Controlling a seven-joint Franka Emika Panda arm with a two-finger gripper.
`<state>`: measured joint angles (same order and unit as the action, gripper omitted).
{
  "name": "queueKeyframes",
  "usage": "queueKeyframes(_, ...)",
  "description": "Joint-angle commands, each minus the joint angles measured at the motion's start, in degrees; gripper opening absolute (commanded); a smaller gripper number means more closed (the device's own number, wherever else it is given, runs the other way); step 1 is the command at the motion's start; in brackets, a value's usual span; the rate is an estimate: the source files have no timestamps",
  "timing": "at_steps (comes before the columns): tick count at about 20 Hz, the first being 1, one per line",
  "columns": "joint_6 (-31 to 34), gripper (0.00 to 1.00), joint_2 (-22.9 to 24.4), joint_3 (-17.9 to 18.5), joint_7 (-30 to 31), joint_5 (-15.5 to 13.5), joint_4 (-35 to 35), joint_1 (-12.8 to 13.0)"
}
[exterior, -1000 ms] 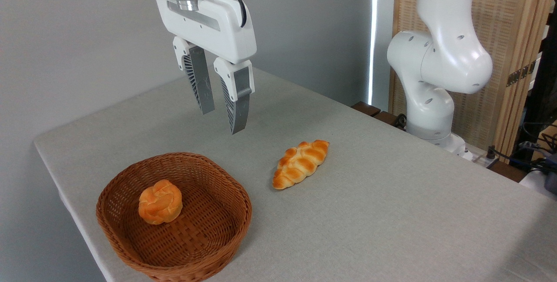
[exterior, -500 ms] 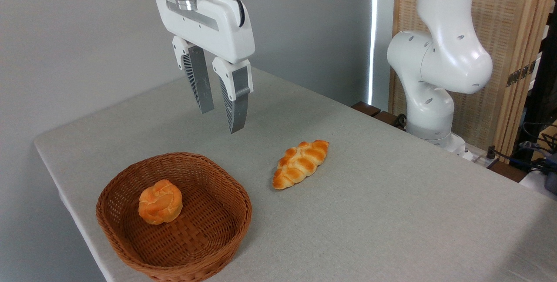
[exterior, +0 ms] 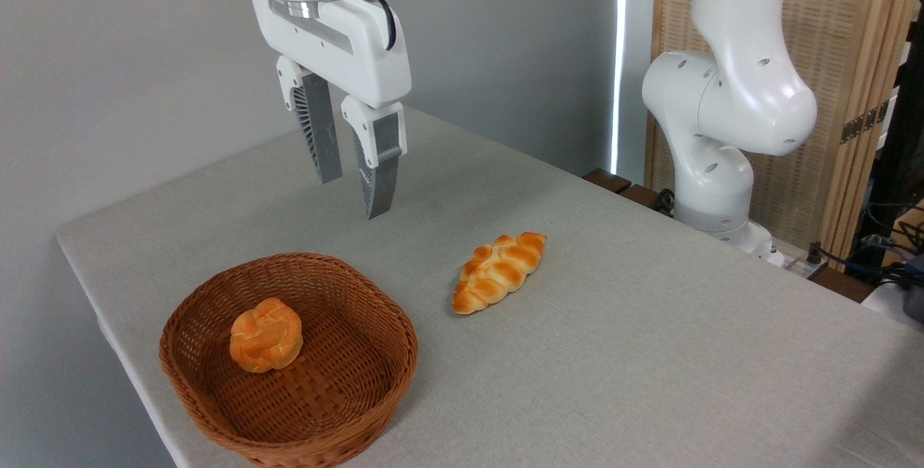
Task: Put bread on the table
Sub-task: 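Lower the open gripper into the wicker basket around the orange bun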
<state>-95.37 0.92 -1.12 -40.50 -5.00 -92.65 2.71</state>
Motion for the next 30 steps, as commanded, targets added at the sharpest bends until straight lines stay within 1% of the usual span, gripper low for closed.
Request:
queueKeyframes(1, -6.31, 1.00, 1.01, 0.15, -0.63, -1.24, -3.32, 0.72)
queueKeyframes(3, -10.26, 1.00, 1.19, 0.15, -0.63, -1.33, -5.25, 1.51)
queueKeyframes(4, -12.45, 1.00, 1.19, 0.15, -0.63, -1.76, -6.30, 1.69)
queueKeyframes(5, -14.74, 1.00, 1.27, 0.07, -0.72, -2.37, -7.71, 2.38)
queueKeyframes(6, -17.37, 1.00, 1.88, 0.06, -0.72, -2.47, -9.37, 3.17)
queueKeyframes(8, -22.47, 1.00, 2.24, 0.06, -0.72, -2.47, -12.37, 3.97)
queueKeyframes(10, -26.26, 1.00, 2.33, 0.15, -0.81, -2.47, -14.92, 5.20)
queueKeyframes(14, -30.13, 1.00, 2.33, 0.15, -0.90, -2.47, -16.94, 6.08)
queueKeyframes(17, -32.95, 1.00, 2.24, 0.15, -0.98, -2.03, -18.70, 6.08)
queueKeyframes(23, -42.87, 1.00, 1.10, 0.15, -0.99, -1.85, -23.45, 6.17)
queueKeyframes(26, -43.24, 1.00, 0.84, 0.15, -1.86, -1.68, -24.59, 7.22)
queueKeyframes(28, -43.67, 1.00, 0.22, 0.15, -2.22, -1.59, -24.95, 7.49)
queueKeyframes(30, -46.04, 1.00, -0.04, 0.15, -2.30, -1.59, -25.65, 7.49)
